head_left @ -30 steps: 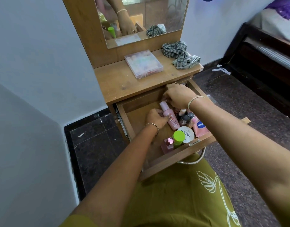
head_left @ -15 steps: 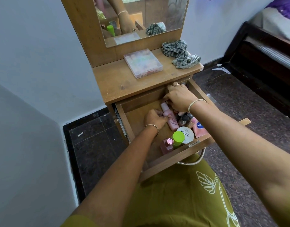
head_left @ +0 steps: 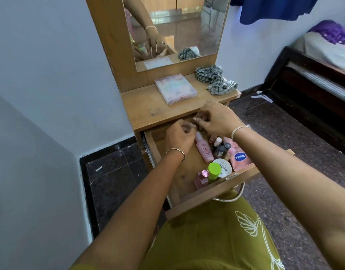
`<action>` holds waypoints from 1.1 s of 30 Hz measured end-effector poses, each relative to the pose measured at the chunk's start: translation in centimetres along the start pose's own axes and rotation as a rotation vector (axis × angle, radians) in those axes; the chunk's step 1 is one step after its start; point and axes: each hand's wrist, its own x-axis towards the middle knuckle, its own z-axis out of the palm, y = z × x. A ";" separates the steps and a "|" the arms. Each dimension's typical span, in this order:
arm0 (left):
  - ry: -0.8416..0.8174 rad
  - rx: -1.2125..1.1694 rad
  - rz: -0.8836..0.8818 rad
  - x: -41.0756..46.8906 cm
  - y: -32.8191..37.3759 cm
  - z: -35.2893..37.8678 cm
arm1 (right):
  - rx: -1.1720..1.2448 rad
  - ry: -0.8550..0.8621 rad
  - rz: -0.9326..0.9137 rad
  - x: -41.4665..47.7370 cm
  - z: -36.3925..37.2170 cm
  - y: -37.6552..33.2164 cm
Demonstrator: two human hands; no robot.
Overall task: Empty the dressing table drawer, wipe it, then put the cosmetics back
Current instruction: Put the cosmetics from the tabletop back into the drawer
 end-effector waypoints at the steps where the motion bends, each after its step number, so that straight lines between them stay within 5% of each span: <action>1: 0.053 -0.009 0.037 0.0 0.8 -0.7 | 0.023 0.048 0.028 0.1 -0.3 -0.2; 7: 0.229 -0.054 0.199 2.4 2.9 -4.1 | 0.348 0.296 0.258 2.0 -1.4 -1.2; 17: 0.082 0.264 0.115 7.7 0.6 -7.0 | 0.392 0.122 0.392 5.6 0.4 -2.8; 26: 0.208 0.298 0.157 7.6 0.1 -6.2 | 0.563 0.262 0.635 7.4 2.1 -1.9; 33: 0.205 0.298 0.181 7.8 -0.1 -6.0 | 0.569 0.256 0.619 7.4 2.4 -2.0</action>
